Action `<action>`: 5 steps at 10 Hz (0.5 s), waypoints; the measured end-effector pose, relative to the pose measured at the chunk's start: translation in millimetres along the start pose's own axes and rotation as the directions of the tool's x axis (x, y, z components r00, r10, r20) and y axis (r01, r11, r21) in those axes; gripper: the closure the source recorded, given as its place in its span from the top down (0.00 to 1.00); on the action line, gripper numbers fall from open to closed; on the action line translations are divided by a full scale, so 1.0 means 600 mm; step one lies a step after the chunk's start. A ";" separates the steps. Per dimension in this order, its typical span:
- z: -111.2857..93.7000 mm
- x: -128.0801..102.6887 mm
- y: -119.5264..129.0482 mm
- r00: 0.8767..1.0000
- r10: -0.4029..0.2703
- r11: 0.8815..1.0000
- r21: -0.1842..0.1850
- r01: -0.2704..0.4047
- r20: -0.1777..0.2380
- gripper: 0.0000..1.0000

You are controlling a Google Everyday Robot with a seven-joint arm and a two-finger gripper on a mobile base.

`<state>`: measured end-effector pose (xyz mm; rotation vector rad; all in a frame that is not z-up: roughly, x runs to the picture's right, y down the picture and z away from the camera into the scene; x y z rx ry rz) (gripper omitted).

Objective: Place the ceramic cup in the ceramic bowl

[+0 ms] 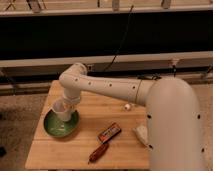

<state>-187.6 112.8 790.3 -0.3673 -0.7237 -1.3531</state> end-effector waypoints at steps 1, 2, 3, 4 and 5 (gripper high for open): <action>0.002 0.000 0.002 1.000 0.003 1.000 0.001 -0.003 0.002 0.69; 0.003 0.000 0.002 1.000 0.005 1.000 0.003 -0.005 0.005 0.76; 0.005 0.002 0.006 1.000 0.012 1.000 0.005 -0.012 0.009 0.80; 0.004 0.003 0.010 1.000 0.018 1.000 0.007 -0.018 0.008 0.80; 0.003 0.004 0.014 1.000 0.030 1.000 0.008 -0.030 0.006 0.80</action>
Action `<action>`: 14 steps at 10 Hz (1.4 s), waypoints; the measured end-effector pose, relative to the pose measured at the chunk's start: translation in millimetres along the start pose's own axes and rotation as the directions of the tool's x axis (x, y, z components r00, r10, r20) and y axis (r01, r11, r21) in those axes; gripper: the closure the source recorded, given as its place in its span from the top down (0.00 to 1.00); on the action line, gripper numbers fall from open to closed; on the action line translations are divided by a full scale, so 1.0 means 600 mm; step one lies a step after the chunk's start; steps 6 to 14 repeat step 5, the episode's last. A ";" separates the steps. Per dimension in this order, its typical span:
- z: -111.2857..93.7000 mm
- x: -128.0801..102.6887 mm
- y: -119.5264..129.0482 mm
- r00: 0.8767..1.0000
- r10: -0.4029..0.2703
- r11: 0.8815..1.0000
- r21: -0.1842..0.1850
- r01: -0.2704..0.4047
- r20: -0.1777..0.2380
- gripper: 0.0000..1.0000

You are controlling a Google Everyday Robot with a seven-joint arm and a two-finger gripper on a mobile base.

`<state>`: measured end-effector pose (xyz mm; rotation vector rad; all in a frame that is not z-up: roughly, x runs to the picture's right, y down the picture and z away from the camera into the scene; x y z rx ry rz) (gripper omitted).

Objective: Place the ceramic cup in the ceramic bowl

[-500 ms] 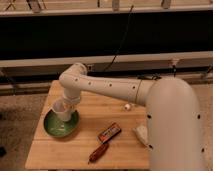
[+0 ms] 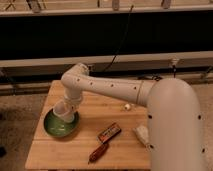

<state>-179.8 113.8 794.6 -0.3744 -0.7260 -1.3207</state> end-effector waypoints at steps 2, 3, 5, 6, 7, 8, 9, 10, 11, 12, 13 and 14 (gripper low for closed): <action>-0.007 0.004 0.011 1.000 0.029 1.000 0.002 -0.029 -0.011 0.80; -0.015 0.005 0.012 1.000 0.027 1.000 0.000 -0.027 -0.015 0.80; -0.020 0.003 -0.004 1.000 0.012 1.000 -0.002 -0.012 -0.020 0.80; -0.020 0.003 -0.004 1.000 0.012 1.000 -0.002 -0.012 -0.020 0.80; -0.020 0.003 -0.004 1.000 0.012 1.000 -0.002 -0.012 -0.020 0.80; -0.020 0.003 -0.004 1.000 0.012 1.000 -0.002 -0.012 -0.020 0.80; -0.020 0.003 -0.004 1.000 0.012 1.000 -0.002 -0.012 -0.020 0.80; -0.020 0.003 -0.004 1.000 0.012 1.000 -0.002 -0.012 -0.020 0.80; -0.020 0.003 -0.004 1.000 0.012 1.000 -0.002 -0.012 -0.020 0.80; -0.020 0.003 -0.004 1.000 0.012 1.000 -0.002 -0.012 -0.020 0.80; -0.020 0.003 -0.004 1.000 0.012 1.000 -0.002 -0.012 -0.020 0.80; -0.020 0.003 -0.004 1.000 0.012 1.000 -0.002 -0.012 -0.020 0.80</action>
